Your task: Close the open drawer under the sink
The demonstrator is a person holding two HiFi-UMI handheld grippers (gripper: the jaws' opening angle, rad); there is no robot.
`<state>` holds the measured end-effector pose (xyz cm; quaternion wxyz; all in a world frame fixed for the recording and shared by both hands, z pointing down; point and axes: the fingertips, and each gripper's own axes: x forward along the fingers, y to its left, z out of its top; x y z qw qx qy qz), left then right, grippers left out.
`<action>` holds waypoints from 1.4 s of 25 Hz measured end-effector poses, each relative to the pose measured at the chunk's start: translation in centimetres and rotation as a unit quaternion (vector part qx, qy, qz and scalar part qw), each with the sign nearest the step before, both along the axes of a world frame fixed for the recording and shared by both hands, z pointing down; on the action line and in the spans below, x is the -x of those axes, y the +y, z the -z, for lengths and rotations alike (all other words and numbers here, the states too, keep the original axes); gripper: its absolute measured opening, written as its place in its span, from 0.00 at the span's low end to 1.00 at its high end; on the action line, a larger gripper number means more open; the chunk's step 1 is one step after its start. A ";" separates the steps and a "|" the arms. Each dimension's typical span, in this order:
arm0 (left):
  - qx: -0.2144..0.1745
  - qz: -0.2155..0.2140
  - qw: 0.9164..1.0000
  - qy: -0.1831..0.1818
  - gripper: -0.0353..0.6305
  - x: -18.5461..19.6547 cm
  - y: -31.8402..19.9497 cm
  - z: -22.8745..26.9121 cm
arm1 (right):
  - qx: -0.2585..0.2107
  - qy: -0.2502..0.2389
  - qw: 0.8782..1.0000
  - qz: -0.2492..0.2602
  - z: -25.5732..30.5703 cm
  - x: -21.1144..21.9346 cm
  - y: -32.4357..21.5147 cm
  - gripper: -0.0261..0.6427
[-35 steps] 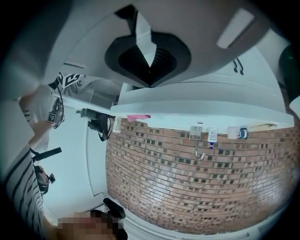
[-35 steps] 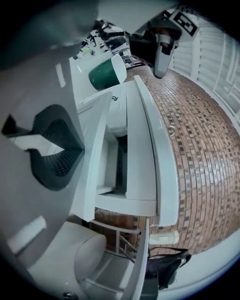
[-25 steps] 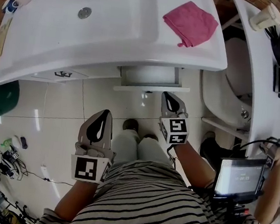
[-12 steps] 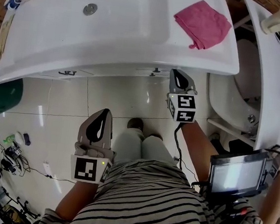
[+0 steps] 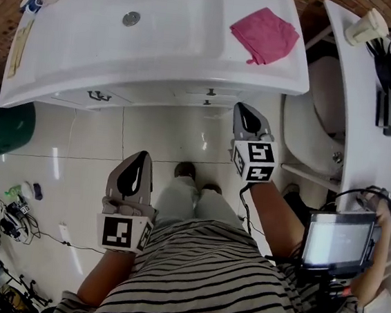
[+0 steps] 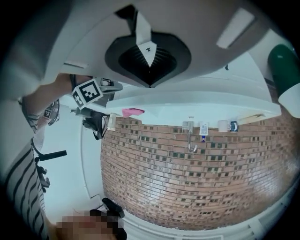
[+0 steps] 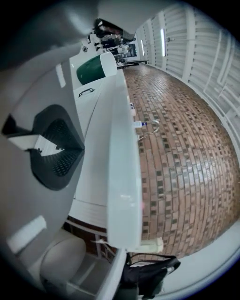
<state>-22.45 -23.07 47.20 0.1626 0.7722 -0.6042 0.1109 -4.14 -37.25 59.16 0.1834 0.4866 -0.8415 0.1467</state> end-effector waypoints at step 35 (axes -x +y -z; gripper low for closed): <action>-0.100 -0.010 0.995 0.012 0.07 -5.9 42.0 19.5 | -0.114 -0.063 0.991 0.000 31.6 -6.8 54.7 0.04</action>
